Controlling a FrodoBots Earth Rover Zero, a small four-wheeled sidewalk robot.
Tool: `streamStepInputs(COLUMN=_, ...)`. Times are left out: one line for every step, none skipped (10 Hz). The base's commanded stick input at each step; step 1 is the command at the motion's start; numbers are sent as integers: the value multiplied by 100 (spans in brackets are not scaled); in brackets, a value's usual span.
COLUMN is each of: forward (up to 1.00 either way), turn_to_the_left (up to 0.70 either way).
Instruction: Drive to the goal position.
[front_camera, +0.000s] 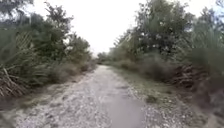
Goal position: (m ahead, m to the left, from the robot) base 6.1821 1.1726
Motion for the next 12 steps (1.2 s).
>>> streamStepInputs(forward=50, turn_to_the_left=0)
streamStepInputs(forward=50, turn_to_the_left=0)
streamStepInputs(forward=50, turn_to_the_left=0)
streamStepInputs(forward=50, turn_to_the_left=0)
streamStepInputs(forward=50, turn_to_the_left=0)
streamStepInputs(forward=50, turn_to_the_left=0)
streamStepInputs(forward=50, turn_to_the_left=0)
streamStepInputs(forward=50, turn_to_the_left=0)
streamStepInputs(forward=50, turn_to_the_left=0)
streamStepInputs(forward=50, turn_to_the_left=0)
streamStepInputs(forward=50, turn_to_the_left=0)
streamStepInputs(forward=50, turn_to_the_left=0)
